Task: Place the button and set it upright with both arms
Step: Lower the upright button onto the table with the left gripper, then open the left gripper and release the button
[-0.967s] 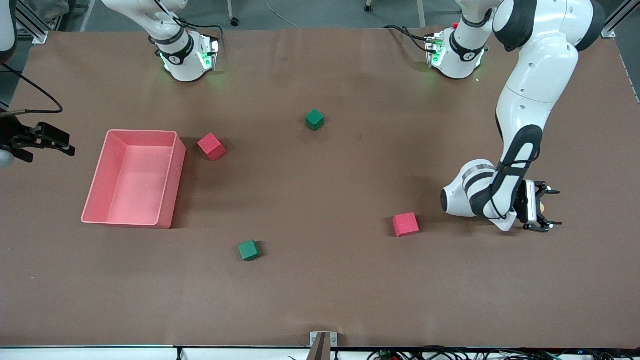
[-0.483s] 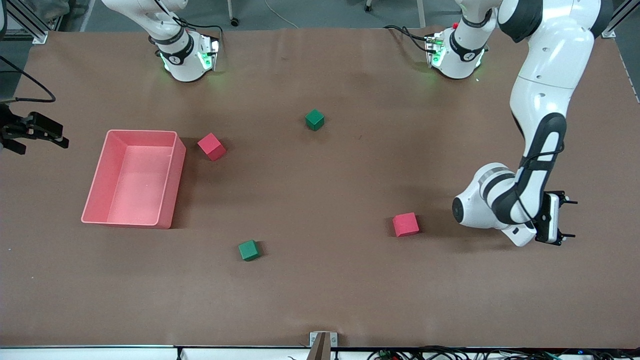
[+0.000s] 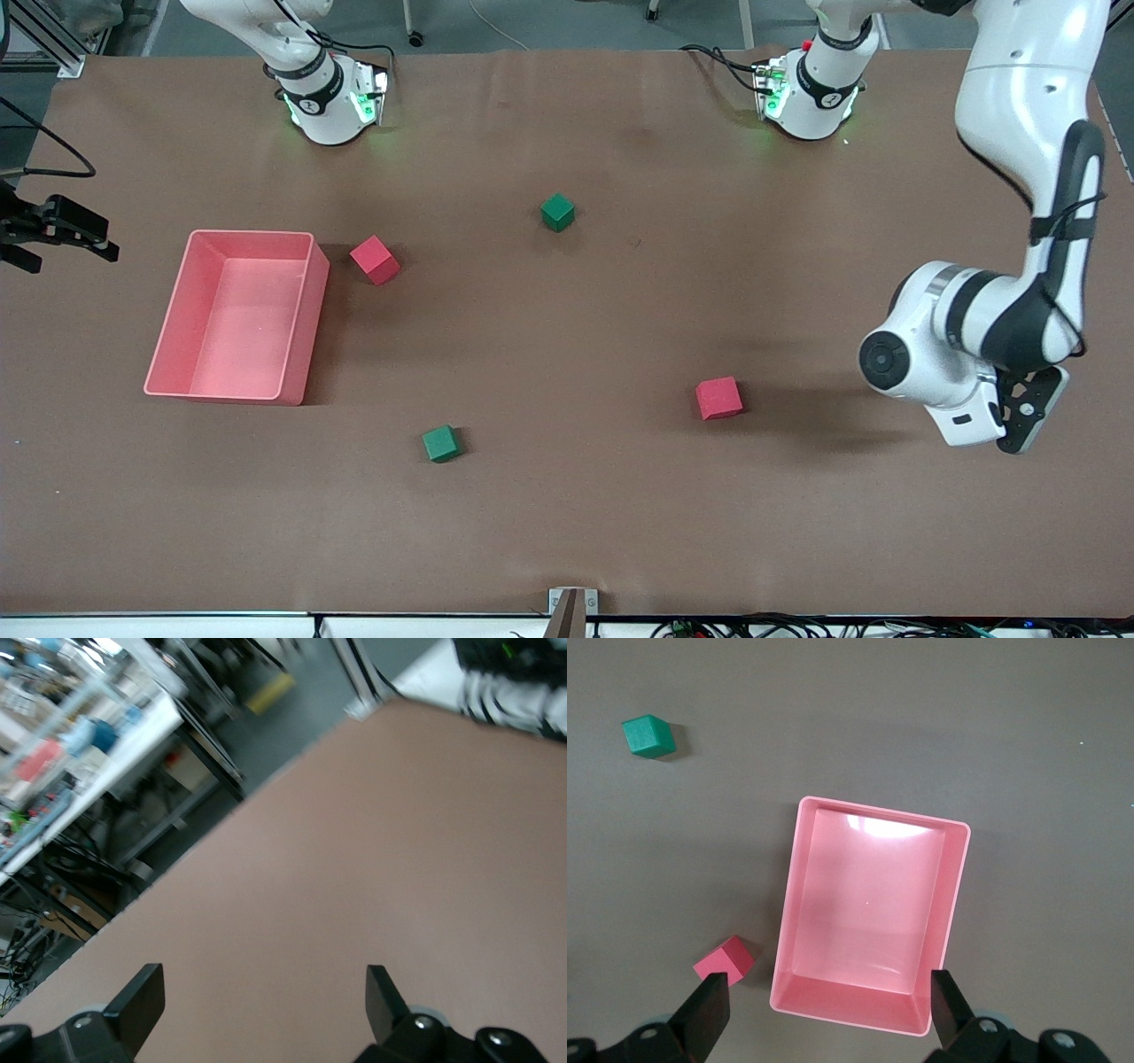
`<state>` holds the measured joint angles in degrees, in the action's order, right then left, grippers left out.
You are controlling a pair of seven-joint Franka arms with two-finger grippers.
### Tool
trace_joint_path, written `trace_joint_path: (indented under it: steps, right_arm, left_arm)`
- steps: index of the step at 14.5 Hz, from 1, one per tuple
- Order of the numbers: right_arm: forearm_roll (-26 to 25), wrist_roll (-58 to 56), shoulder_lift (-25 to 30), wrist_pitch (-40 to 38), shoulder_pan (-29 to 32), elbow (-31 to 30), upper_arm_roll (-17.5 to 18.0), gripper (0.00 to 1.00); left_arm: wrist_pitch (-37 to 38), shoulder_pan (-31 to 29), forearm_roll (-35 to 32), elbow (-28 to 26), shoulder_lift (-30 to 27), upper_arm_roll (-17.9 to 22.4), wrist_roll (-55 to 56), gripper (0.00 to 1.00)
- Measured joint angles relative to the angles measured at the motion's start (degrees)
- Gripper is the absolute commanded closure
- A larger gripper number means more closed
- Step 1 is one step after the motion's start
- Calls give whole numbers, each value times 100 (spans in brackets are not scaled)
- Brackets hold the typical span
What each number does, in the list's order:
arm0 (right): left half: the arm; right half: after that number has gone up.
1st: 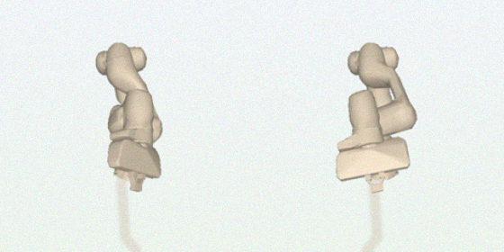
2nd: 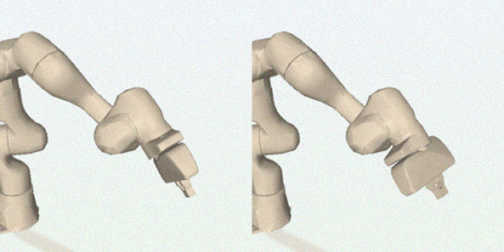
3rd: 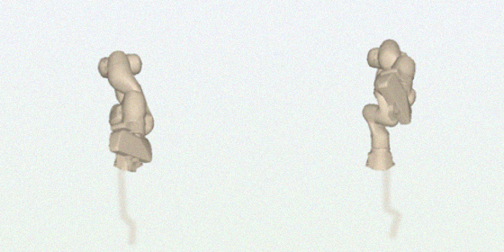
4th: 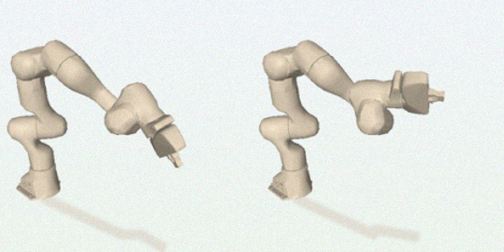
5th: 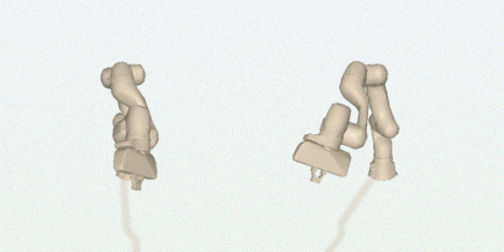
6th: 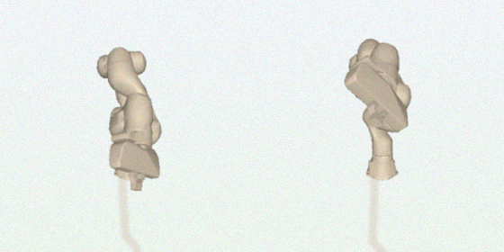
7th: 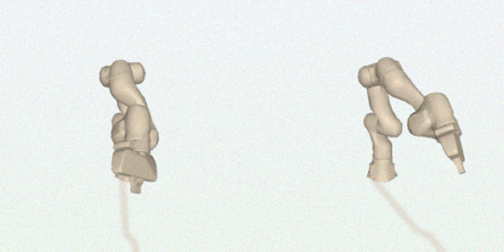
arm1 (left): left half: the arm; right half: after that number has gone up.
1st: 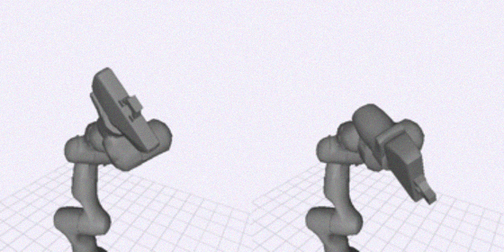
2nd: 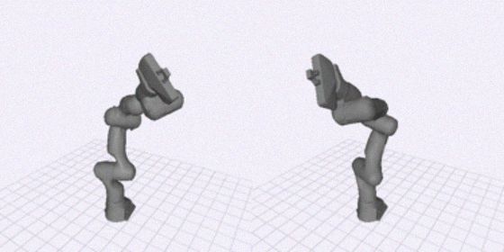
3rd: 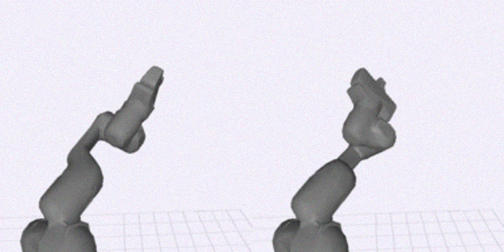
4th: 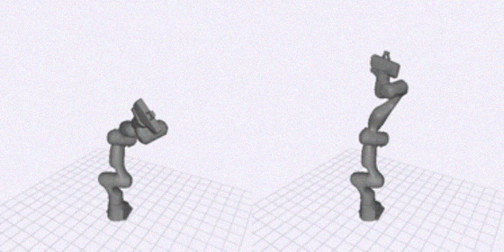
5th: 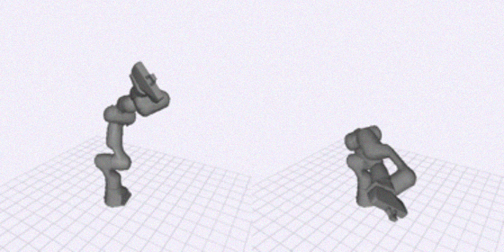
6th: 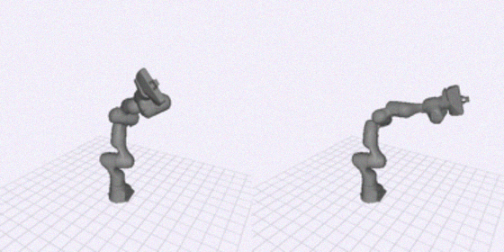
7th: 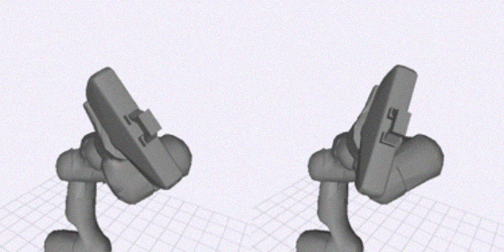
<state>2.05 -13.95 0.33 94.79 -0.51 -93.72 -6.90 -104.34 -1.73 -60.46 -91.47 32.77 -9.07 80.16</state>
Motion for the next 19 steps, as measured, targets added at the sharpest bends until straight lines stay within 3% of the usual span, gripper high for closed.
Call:
trace_joint_path:
  steps: [7,13,19]
  right_arm:
    - [0,508,-1,-66,-171,3,171,0]
    - [0,497,4,-66,-190,73,90,0]
    - [0,487,6,-110,-251,97,26,0]
  left_arm:
    - [-106,-53,3028,216,-759,-26,-3670,0]
    - [305,-586,5270,233,-1556,-23,-6710,0]
    - [945,-807,6506,246,-2490,-24,-7332,0]
